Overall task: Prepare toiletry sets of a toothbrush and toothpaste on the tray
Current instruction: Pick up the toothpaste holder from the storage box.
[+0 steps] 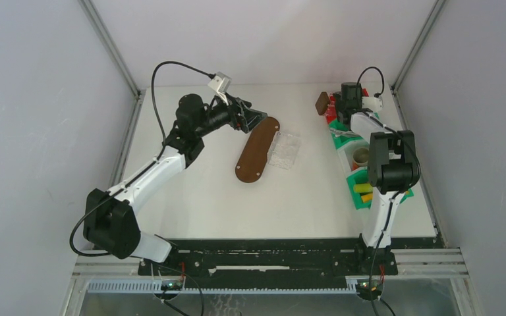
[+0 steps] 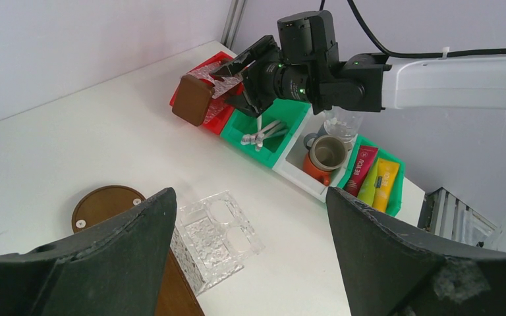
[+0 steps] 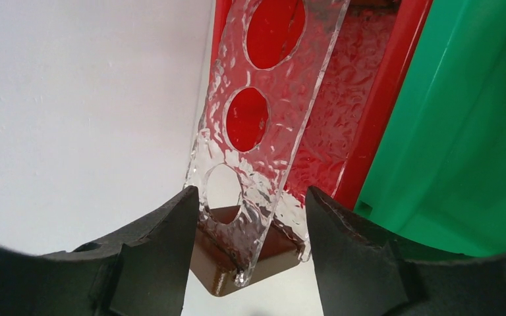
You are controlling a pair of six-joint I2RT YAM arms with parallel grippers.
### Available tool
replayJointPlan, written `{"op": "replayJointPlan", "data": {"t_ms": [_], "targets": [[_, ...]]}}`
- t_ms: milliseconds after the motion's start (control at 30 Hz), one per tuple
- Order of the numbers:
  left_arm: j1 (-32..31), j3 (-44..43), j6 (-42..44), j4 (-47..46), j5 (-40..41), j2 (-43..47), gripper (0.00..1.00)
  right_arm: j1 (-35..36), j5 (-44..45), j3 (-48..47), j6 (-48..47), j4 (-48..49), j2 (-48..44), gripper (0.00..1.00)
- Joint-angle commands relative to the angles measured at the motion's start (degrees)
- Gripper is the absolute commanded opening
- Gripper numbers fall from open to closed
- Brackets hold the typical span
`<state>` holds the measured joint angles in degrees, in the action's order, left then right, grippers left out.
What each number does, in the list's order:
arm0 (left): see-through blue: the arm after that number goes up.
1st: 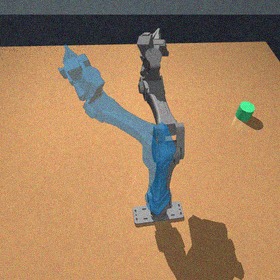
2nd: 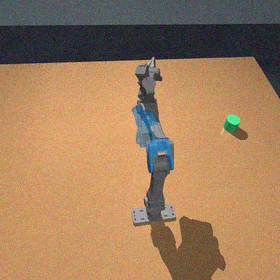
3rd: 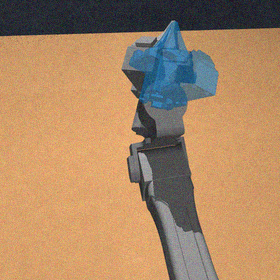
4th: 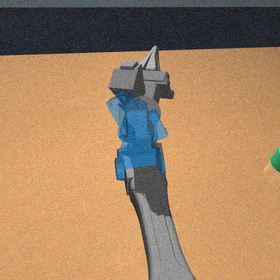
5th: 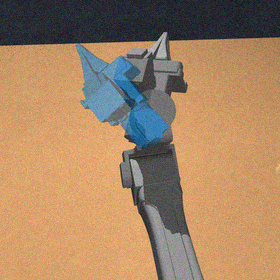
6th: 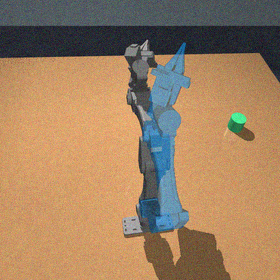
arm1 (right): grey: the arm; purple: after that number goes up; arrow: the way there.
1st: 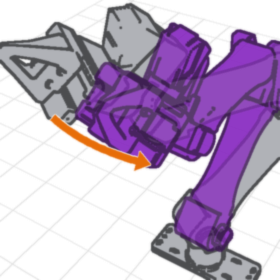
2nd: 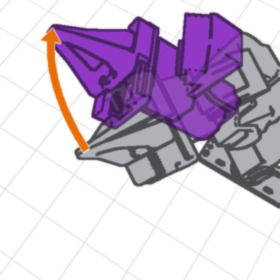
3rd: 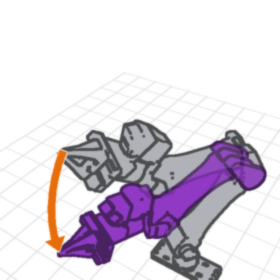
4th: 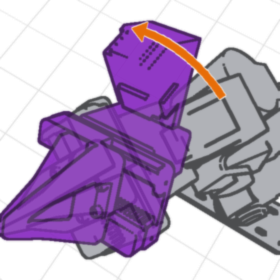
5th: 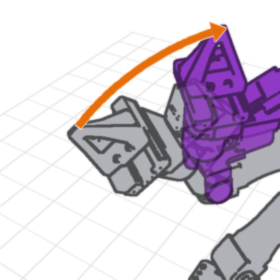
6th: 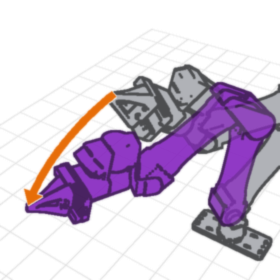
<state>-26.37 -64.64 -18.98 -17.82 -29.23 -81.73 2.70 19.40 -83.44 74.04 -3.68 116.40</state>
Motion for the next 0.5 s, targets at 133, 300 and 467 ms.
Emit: {"op": "replayJointPlan", "data": {"t_ms": [133,300,467], "targets": [[-0.3,-5.3,0.8,-1.5,-1.4,0.0,0.88,-0.9,-0.7,-2.5,2.7,3.8,2.0,0.67],[-0.3,-5.3,0.9,-1.3,-1.4,0.0,0.88,-1.1,-1.7,-2.5,2.6,6.5,3.2,0.65],[-0.3,-5.3,1.0,-1.4,-1.5,0.1,0.88,-1.2,-1.8,-2.5,2.4,7.8,3.9,0.62]]}}
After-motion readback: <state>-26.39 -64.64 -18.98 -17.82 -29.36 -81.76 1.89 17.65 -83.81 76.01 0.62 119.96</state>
